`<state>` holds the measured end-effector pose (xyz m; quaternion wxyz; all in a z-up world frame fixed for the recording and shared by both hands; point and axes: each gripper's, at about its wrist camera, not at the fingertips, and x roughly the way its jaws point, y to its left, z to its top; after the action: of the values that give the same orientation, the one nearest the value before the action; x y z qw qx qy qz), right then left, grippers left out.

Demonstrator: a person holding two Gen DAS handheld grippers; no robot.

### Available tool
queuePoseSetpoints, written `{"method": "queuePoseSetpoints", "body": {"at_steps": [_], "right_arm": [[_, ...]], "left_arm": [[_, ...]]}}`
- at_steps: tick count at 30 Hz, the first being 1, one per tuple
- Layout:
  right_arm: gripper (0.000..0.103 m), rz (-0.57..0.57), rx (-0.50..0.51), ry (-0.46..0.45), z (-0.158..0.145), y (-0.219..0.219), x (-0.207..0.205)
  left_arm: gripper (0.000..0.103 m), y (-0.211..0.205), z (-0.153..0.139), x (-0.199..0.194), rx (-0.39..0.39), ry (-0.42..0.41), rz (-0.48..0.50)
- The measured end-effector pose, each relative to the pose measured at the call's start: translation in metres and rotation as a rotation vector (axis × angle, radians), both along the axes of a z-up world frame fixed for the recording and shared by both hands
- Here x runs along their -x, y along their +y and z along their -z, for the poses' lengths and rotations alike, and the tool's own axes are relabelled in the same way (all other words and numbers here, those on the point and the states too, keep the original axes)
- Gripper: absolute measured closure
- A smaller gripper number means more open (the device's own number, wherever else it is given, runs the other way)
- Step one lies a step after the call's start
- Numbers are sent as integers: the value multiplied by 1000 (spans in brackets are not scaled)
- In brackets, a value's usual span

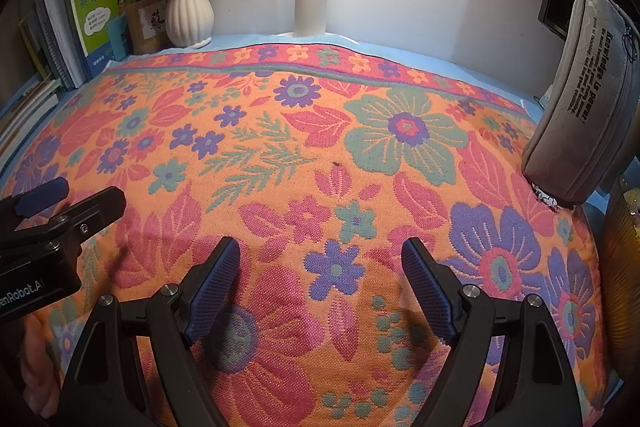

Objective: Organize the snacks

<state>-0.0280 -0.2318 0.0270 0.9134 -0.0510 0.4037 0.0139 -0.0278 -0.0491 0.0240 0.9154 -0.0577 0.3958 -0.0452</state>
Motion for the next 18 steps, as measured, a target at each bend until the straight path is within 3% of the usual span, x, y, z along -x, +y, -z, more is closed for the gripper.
{"method": "queuePoseSetpoints", "body": {"at_steps": [18], "right_arm": [[20,0,-1,0,-1,-1,-1]], "left_arm": [[10,2,1,-2,25,14,-10]]}}
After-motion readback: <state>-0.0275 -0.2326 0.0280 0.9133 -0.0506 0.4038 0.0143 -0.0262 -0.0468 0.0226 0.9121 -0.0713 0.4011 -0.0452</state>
